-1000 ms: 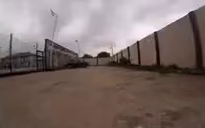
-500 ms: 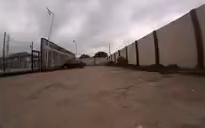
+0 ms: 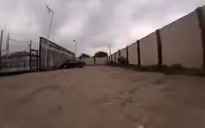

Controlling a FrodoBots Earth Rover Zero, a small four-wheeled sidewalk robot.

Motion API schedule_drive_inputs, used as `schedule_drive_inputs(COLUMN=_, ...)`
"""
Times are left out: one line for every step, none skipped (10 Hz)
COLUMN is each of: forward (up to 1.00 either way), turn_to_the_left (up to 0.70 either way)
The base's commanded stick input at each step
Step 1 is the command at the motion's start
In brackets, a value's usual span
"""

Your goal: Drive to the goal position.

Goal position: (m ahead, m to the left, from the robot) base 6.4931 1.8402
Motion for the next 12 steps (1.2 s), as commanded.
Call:
schedule_drive_inputs(forward=0.7, turn_to_the_left=0.0)
schedule_drive_inputs(forward=0.7, turn_to_the_left=0.0)
schedule_drive_inputs(forward=0.7, turn_to_the_left=0.0)
schedule_drive_inputs(forward=0.7, turn_to_the_left=0.0)
schedule_drive_inputs(forward=0.7, turn_to_the_left=0.0)
schedule_drive_inputs(forward=0.7, turn_to_the_left=0.0)
schedule_drive_inputs(forward=0.7, turn_to_the_left=0.0)
schedule_drive_inputs(forward=0.7, turn_to_the_left=0.0)
schedule_drive_inputs(forward=0.7, turn_to_the_left=0.0)
schedule_drive_inputs(forward=0.7, turn_to_the_left=0.0)
schedule_drive_inputs(forward=0.7, turn_to_the_left=0.0)
schedule_drive_inputs(forward=0.7, turn_to_the_left=0.0)
